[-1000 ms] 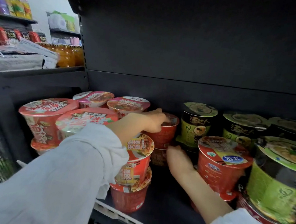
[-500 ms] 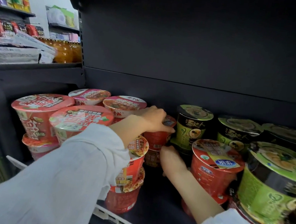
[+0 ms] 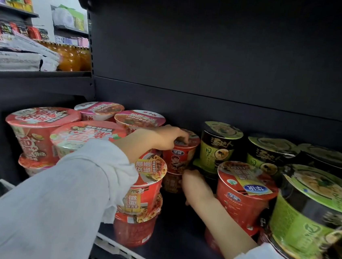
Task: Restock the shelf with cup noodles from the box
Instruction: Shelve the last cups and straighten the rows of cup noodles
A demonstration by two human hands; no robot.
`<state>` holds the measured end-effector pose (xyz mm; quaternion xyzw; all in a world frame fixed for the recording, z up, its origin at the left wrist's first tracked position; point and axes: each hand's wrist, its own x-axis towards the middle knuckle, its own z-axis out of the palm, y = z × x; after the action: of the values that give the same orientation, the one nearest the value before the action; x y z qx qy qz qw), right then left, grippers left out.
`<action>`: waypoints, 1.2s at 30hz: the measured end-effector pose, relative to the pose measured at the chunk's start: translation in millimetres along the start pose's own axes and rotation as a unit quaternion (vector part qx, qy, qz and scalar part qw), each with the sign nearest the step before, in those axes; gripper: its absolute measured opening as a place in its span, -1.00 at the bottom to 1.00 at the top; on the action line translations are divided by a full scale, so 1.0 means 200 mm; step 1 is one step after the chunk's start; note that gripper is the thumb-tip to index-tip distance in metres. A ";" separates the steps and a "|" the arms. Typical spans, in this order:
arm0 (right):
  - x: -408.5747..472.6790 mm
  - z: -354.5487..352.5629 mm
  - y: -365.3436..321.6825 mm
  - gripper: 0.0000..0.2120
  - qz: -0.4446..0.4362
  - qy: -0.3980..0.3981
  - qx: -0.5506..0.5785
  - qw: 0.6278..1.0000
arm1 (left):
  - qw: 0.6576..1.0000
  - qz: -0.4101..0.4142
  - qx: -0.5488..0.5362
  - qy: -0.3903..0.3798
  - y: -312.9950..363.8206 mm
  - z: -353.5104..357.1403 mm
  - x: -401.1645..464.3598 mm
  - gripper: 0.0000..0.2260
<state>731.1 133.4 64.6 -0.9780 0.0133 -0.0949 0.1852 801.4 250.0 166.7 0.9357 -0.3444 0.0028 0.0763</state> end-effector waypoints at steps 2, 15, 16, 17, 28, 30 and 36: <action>-0.01 0.01 0.02 -0.62 0.048 0.006 0.045 0.998 | 1.000 -0.001 -0.025 0.009 -0.02 0.01 0.00 -0.62; -0.04 -0.03 -0.04 -0.67 0.024 -0.071 -0.108 0.991 | 0.999 -0.025 -0.010 0.030 -0.03 0.05 -0.03 -0.54; -0.04 -0.02 -0.04 -0.67 0.022 -0.068 -0.113 0.991 | 0.999 -0.025 -0.008 0.035 -0.01 0.06 -0.02 -0.53; -0.04 -0.02 -0.04 -0.67 0.015 -0.069 -0.123 0.990 | 0.999 -0.025 -0.009 0.035 0.00 0.07 -0.01 -0.55; -0.07 -0.01 -0.03 -0.73 0.030 -0.042 -0.139 0.989 | 0.998 -0.031 -0.037 0.046 -0.02 0.07 0.01 -0.65; -0.08 0.00 -0.05 -0.71 0.033 -0.037 -0.142 0.989 | 0.998 -0.029 -0.027 0.054 -0.01 0.07 0.02 -0.62; -0.08 0.00 -0.03 -0.66 0.026 -0.044 -0.151 0.987 | 0.999 0.003 -0.031 0.032 -0.04 0.07 0.01 -0.63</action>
<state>715.9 140.0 64.7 -0.9973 0.0445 -0.0440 0.0379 807.1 252.1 152.6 0.9313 -0.3445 0.0220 0.1162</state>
